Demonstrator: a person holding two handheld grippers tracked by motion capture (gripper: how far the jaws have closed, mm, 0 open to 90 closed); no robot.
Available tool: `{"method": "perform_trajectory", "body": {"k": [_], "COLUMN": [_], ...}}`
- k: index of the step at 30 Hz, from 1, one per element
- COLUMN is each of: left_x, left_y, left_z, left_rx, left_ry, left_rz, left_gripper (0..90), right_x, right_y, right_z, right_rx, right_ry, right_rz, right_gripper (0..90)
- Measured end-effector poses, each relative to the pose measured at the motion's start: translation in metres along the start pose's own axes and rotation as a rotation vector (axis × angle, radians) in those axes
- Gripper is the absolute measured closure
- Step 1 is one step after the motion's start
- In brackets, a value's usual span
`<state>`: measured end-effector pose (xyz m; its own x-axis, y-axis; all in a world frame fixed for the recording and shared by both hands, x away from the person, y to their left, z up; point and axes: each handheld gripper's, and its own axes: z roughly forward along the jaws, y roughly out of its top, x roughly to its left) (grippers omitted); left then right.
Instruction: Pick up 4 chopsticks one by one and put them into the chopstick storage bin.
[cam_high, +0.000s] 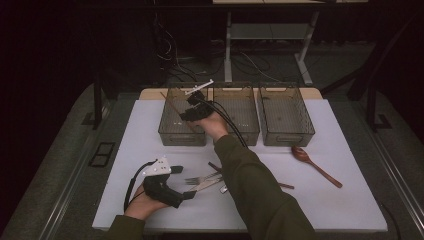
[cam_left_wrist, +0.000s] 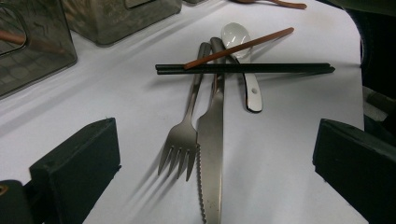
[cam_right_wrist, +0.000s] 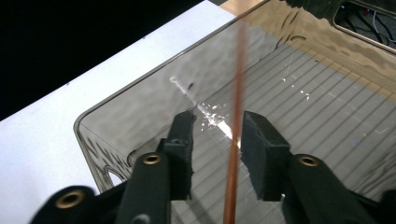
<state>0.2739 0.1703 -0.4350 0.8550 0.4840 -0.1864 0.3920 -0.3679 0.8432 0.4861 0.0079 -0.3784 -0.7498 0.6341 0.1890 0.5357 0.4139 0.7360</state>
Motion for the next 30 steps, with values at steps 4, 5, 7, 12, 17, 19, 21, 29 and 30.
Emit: {"method": "perform_trajectory", "body": {"k": [4, 5, 7, 12, 17, 19, 21, 29, 30], "left_x": [0.0, 0.0, 0.0, 0.0, 0.0, 0.0, 0.0, 0.0, 0.0], "left_y": [0.0, 0.0, 0.0, 0.0, 0.0, 0.0, 0.0, 0.0, 0.0], "left_z": [0.0, 0.0, 0.001, 0.001, 0.001, 0.002, 0.002, 0.002, 0.002], "left_rx": [0.001, 0.0, 0.001, 0.002, 0.005, 0.009, 0.006, 0.003, 0.004], "left_ry": [-0.001, -0.001, -0.003, -0.002, -0.003, -0.003, -0.003, -0.002, -0.003], "left_rz": [0.002, 0.004, 0.007, 0.005, 0.003, 0.004, 0.005, 0.002, 0.004], "left_gripper": [0.0, 0.0, 0.0, 0.0, 0.0, 0.0, 0.0, 0.0, 0.0], "right_x": [-0.001, -0.001, -0.002, -0.004, -0.006, -0.006, -0.007, -0.009, -0.01], "right_y": [0.0, 0.0, 0.001, -0.001, -0.005, -0.007, -0.01, -0.02, -0.022], "right_z": [-0.004, -0.004, -0.007, -0.02, -0.032, -0.037, -0.042, -0.061, -0.063], "right_rx": [-0.006, -0.006, -0.01, -0.019, -0.023, -0.024, -0.028, -0.033, -0.034], "right_ry": [0.002, 0.002, 0.004, 0.016, 0.03, 0.047, 0.06, 0.105, 0.107], "right_rz": [0.003, 0.003, 0.003, -0.012, -0.038, -0.046, -0.064, -0.102, -0.111], "right_gripper": [57.0, 57.0, 55.1, 51.5, 49.8, 49.1, 48.3, 45.4, 44.8]}}
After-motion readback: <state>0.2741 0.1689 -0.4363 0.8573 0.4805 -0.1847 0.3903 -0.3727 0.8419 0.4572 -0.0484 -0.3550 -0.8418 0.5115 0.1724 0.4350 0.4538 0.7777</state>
